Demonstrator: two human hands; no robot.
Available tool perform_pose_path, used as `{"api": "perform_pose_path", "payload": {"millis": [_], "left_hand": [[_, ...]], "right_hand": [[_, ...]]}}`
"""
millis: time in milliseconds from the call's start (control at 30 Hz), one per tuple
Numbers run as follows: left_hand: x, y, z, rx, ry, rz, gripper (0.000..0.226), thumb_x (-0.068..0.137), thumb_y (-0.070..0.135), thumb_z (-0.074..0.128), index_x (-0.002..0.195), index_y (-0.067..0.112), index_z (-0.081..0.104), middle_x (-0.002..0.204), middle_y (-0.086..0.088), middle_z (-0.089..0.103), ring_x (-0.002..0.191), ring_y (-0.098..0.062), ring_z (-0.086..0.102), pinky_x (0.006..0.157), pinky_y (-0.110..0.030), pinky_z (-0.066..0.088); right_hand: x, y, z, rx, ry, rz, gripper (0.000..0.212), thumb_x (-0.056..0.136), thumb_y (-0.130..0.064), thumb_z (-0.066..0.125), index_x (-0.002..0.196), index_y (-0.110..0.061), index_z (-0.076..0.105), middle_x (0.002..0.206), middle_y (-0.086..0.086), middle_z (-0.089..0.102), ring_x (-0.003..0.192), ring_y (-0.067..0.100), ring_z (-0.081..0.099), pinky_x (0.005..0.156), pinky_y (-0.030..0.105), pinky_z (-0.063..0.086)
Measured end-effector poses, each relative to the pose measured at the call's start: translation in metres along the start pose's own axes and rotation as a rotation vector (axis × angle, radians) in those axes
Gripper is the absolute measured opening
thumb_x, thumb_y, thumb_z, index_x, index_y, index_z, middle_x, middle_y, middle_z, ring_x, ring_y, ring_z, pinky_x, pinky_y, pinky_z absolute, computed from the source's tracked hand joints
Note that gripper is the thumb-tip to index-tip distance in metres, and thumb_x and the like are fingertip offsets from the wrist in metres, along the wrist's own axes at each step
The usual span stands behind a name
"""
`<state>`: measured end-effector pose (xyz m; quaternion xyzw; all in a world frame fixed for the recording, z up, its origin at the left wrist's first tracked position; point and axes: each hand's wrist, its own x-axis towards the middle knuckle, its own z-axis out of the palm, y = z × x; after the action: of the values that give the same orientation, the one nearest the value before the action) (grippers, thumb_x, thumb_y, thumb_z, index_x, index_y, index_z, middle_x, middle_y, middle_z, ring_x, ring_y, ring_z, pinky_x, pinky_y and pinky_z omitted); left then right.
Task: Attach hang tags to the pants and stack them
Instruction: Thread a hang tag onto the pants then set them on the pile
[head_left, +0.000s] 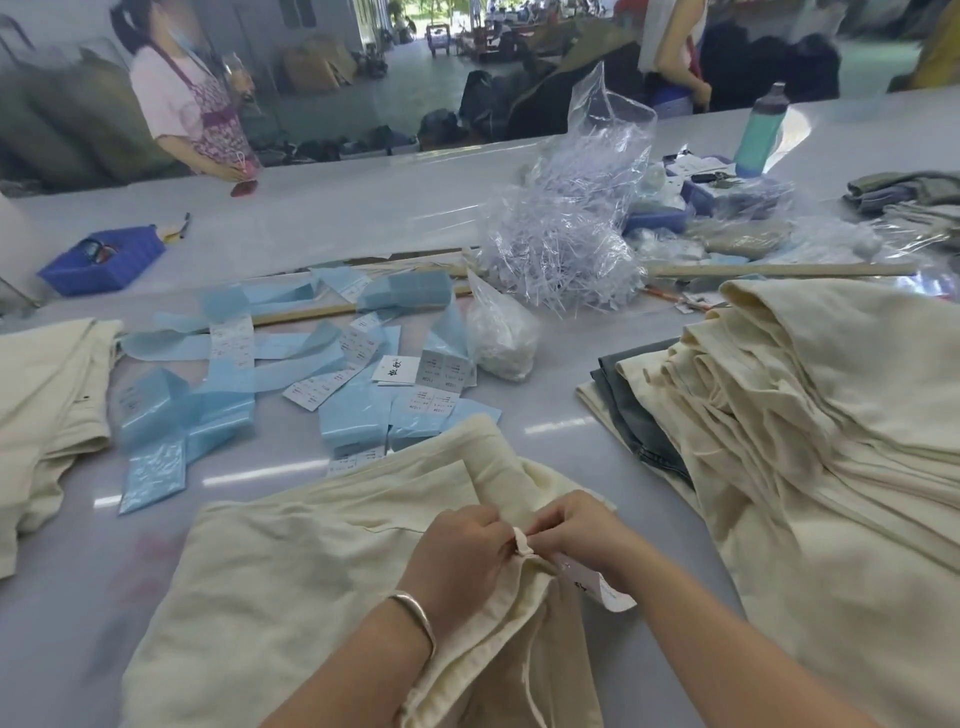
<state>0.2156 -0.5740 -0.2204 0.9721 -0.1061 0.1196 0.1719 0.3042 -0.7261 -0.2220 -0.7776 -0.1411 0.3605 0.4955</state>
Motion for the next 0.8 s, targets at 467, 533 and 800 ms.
{"api": "perform_pose_path", "payload": {"millis": [467,533,800], "left_hand": [[-0.001,-0.004,0.009,-0.215,0.051,-0.312,0.01,0.087,0.018,0.063,0.081,0.01,0.063,0.082,-0.002,0.063,0.078,-0.018,0.057,0.073,-0.027,0.044],[-0.001,-0.002,0.006,-0.352,0.086,-0.435,0.01,0.082,0.013,0.067,0.075,0.013,0.061,0.075,0.0,0.063,0.073,-0.014,0.057,0.068,-0.025,0.045],[0.009,0.008,-0.011,-1.25,-0.028,-0.674,0.006,0.069,0.012,0.06,0.07,0.009,0.055,0.09,-0.014,0.074,0.061,-0.013,0.06,0.048,-0.019,0.038]], "right_hand": [[-0.011,0.008,-0.009,0.162,0.008,0.003,0.036,0.07,0.007,0.069,0.101,-0.011,0.07,0.088,0.004,0.06,0.062,0.007,0.056,0.059,0.019,0.047],[-0.018,0.015,-0.016,-0.008,-0.022,-0.058,0.055,0.066,-0.003,0.077,0.116,-0.023,0.064,0.103,-0.004,0.06,0.08,0.007,0.059,0.068,0.016,0.049],[-0.041,0.049,0.001,-0.531,0.151,-0.286,0.04,0.076,-0.036,0.058,0.115,-0.034,0.049,0.11,-0.017,0.055,0.099,0.01,0.058,0.083,0.034,0.05]]}}
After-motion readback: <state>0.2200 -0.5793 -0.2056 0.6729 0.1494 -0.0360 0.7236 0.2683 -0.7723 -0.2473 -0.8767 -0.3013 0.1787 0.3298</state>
